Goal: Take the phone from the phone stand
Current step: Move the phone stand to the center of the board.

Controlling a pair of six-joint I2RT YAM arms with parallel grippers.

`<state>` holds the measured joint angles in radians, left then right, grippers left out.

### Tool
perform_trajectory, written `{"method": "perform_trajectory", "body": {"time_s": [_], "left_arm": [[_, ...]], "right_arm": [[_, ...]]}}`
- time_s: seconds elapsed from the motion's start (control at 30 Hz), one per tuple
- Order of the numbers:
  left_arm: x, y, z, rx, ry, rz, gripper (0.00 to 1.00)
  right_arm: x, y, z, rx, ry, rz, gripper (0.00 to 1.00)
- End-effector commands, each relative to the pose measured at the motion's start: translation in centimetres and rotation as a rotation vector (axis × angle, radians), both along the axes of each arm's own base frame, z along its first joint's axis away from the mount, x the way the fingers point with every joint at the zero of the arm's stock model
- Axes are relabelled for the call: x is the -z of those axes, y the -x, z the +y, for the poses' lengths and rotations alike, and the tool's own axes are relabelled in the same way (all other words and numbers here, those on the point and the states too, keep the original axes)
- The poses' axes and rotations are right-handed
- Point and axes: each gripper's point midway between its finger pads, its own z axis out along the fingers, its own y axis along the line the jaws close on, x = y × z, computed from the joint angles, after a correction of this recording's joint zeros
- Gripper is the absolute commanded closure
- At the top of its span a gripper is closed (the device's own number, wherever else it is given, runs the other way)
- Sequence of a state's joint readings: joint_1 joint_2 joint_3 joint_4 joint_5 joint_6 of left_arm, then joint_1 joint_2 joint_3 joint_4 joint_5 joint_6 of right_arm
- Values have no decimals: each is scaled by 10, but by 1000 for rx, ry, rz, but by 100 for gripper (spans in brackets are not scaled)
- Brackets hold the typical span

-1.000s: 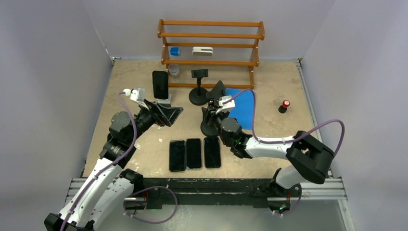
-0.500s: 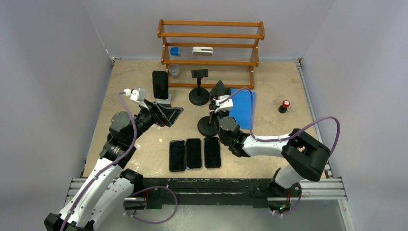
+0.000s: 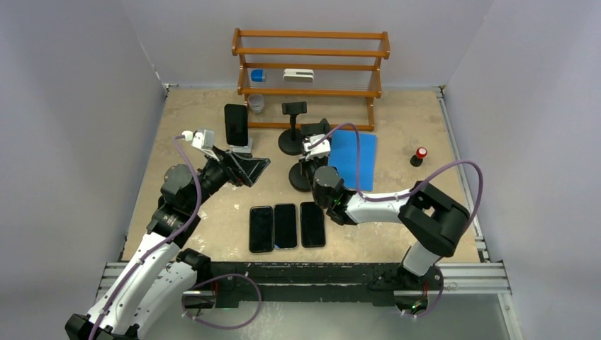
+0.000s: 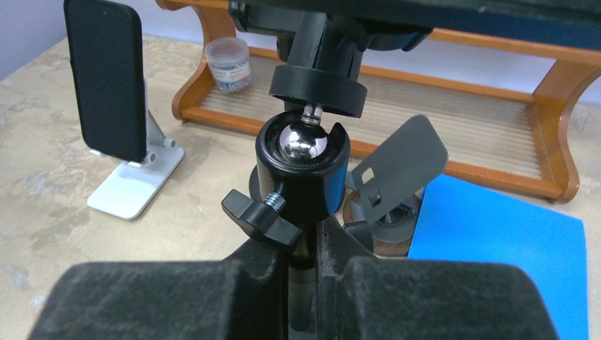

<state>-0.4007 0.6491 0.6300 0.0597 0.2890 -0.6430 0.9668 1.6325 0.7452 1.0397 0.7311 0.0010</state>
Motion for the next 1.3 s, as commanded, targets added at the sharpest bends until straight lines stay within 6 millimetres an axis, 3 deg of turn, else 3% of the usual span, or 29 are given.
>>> {"method": "perform_trajectory", "body": {"time_s": [0.0,0.27,0.7,0.9,1.13,1.27], "left_arm": [[-15,3,-1,12,22,-58,21],[-15,2,-1,6,19,-60,21],[-12,-1,-1,0,12,-52,21],[-11,-2,-1,1,12,-47,21],[-10,-3,1,-7,8,-49,21],[-10,-3,0,-5,6,-46,21]], "right_arm": [[-73,-17,2,64,-156,-181,100],[-63,-42,-3,112,-111,-189,100],[-40,-53,1,108,-93,-130,98],[-32,-48,9,44,-71,-69,47],[-34,-38,5,22,-110,-21,14],[-39,-26,-4,15,-152,0,3]]}}
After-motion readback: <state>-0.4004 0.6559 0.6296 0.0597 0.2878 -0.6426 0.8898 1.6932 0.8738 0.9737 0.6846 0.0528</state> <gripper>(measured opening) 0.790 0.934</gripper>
